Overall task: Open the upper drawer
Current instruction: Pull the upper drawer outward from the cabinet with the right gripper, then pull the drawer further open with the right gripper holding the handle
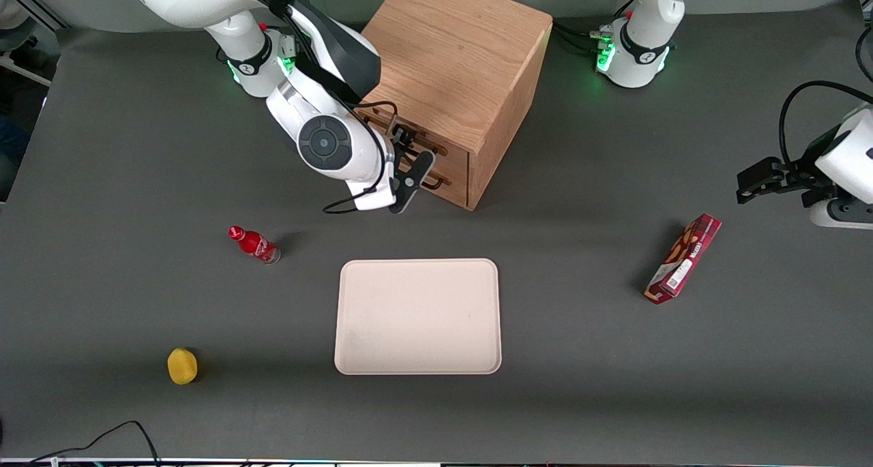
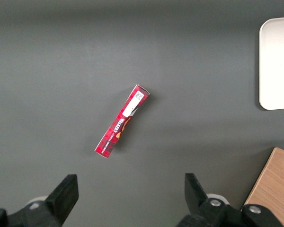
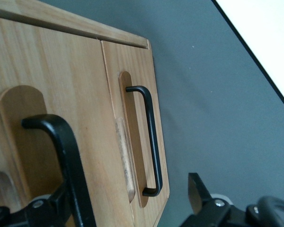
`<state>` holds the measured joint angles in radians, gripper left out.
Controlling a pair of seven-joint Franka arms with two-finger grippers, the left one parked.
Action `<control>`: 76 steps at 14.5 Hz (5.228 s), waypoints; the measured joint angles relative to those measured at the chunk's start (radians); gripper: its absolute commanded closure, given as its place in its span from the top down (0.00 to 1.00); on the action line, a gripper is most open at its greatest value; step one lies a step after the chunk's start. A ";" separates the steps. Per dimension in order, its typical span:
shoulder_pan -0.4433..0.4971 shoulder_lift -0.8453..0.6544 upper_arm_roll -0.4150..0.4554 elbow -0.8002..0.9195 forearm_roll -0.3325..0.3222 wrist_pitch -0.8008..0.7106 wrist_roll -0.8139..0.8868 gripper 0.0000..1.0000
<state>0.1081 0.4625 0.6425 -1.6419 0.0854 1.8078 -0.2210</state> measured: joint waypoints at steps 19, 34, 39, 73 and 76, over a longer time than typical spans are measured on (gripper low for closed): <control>-0.054 0.001 -0.008 -0.040 -0.016 0.058 -0.026 1.00; -0.058 0.029 -0.061 0.036 -0.076 0.066 -0.050 1.00; -0.059 0.052 -0.086 0.075 -0.091 0.066 -0.068 1.00; -0.056 0.212 -0.181 0.352 -0.170 -0.070 -0.175 1.00; -0.056 0.219 -0.181 0.362 -0.174 -0.080 -0.176 1.00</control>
<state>0.0524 0.6820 0.4613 -1.2796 -0.0884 1.7277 -0.3966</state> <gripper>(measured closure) 0.000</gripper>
